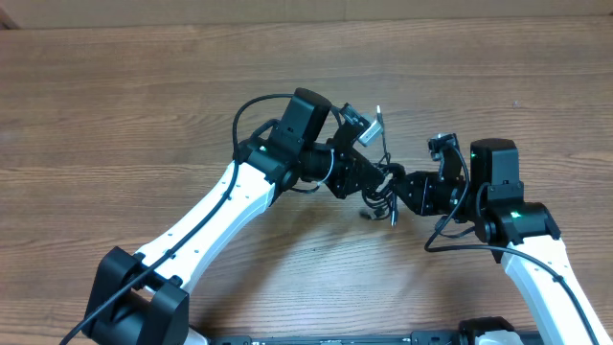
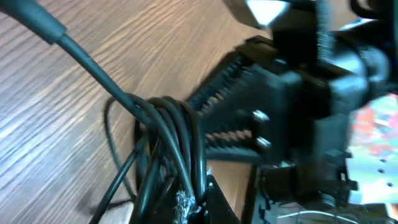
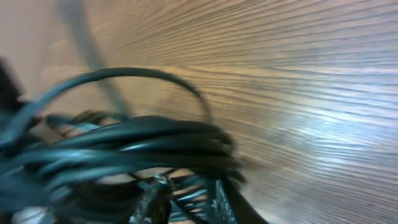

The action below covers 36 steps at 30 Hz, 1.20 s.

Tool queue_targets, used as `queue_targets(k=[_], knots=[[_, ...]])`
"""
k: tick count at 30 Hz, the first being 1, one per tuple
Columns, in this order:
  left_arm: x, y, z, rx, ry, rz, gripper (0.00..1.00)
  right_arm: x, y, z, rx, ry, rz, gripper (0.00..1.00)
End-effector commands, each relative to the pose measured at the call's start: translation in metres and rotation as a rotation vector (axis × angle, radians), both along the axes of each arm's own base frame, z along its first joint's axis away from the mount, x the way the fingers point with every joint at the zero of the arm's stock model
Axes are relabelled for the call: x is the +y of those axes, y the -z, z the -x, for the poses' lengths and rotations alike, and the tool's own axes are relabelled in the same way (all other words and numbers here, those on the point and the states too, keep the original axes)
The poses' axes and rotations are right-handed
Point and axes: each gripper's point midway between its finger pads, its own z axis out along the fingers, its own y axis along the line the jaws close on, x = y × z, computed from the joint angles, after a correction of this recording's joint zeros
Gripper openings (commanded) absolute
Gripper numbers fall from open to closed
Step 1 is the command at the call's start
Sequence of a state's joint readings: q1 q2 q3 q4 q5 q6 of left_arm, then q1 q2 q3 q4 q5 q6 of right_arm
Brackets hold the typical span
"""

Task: Untangle cables

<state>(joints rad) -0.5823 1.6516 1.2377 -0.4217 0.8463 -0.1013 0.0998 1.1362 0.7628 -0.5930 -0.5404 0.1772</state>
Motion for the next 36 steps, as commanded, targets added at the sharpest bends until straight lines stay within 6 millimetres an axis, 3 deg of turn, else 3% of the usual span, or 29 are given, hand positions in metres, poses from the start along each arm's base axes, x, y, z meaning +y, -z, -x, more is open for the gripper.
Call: queue_targets(k=[1, 11, 14, 19, 24, 29, 36], knots=[[-0.008, -0.037, 0.022, -0.002, 0.125, 0.128, 0.04, -0.032, 0.01, -0.015, 0.021, 0.202, 0.113, 0.18], [-0.007, -0.033, 0.016, -0.018, 0.097, 0.103, 0.04, -0.032, 0.01, -0.016, 0.035, 0.232, 0.095, 0.13], [-0.007, -0.029, 0.012, -0.028, 0.076, 0.083, 0.04, -0.02, 0.003, -0.016, 0.024, 0.181, 0.033, 0.19], [-0.006, -0.029, 0.011, -0.032, 0.069, 0.078, 0.04, -0.005, -0.011, -0.018, -0.033, 0.097, -0.03, 0.19], [-0.006, -0.028, 0.01, -0.035, 0.064, 0.074, 0.04, -0.003, -0.016, -0.022, -0.064, 0.088, -0.042, 0.2], [-0.002, -0.02, -0.003, -0.071, 0.001, 0.019, 0.04, 0.001, -0.018, -0.021, -0.1, 0.031, -0.03, 0.2], [0.003, -0.011, -0.011, -0.08, -0.051, -0.035, 0.04, -0.009, -0.014, -0.026, -0.115, 0.063, 0.027, 0.32]])
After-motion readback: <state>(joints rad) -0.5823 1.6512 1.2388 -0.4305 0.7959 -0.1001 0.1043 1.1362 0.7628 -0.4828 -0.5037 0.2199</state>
